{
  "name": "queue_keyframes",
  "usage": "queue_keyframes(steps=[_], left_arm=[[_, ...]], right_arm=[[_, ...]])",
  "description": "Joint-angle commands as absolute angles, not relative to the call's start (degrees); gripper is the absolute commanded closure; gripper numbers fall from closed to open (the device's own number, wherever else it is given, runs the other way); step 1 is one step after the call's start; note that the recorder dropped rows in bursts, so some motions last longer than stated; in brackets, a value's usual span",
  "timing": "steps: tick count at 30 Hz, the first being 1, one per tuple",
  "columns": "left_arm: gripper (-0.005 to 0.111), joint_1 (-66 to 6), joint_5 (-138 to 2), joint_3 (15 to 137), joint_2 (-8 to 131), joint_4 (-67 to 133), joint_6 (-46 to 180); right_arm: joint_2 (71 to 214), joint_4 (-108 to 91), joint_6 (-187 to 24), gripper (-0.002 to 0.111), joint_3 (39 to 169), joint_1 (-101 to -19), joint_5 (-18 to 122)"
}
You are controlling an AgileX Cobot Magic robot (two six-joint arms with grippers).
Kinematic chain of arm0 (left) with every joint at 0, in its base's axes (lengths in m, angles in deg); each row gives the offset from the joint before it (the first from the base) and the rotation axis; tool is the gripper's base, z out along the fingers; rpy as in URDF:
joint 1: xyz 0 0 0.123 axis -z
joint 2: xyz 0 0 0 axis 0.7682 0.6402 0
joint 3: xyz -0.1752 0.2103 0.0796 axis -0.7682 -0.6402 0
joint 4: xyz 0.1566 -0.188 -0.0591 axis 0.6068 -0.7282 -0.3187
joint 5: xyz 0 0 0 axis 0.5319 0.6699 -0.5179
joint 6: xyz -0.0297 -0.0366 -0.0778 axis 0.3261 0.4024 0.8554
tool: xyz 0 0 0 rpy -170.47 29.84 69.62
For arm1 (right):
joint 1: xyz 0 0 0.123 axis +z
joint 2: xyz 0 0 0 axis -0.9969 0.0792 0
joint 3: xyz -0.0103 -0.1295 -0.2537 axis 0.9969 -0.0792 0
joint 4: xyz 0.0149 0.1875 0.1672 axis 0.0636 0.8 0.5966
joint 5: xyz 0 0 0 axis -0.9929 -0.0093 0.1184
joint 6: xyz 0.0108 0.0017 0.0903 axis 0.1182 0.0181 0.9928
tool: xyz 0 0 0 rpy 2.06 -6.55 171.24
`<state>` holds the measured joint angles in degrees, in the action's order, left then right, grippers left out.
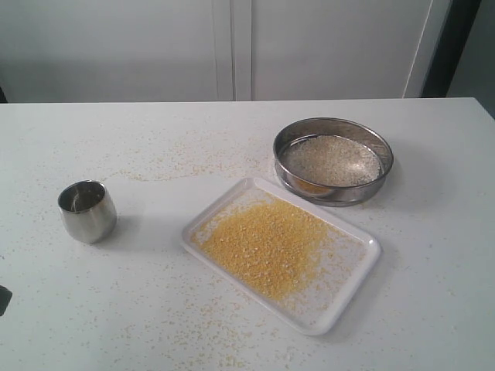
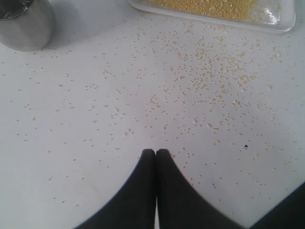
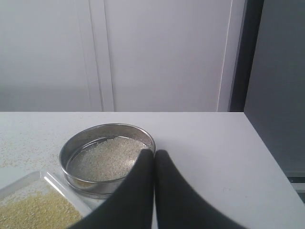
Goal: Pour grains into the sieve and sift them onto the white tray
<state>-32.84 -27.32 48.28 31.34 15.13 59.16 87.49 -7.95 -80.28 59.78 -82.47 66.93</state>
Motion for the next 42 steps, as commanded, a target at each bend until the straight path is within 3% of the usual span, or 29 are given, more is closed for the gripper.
queue_keyframes(steps=[1, 11, 32, 42], left_arm=[[0.107, -32.6, -26.8, 48.6, 30.9, 14.5, 59.1], [0.107, -32.6, -26.8, 48.6, 30.9, 14.5, 59.1], [0.107, -32.6, -26.8, 48.6, 30.9, 14.5, 59.1], [0.107, -32.6, -26.8, 48.6, 30.9, 14.5, 59.1]], right_arm=[[87.2, -8.5, -80.8, 0.108, 59.6, -82.5, 66.2], [87.1, -8.5, -80.8, 0.108, 59.4, -82.5, 66.2], [74.0, -8.5, -80.8, 0.108, 39.5, -82.5, 66.2], [74.0, -8.5, -80.8, 0.108, 39.0, -82.5, 69.1]])
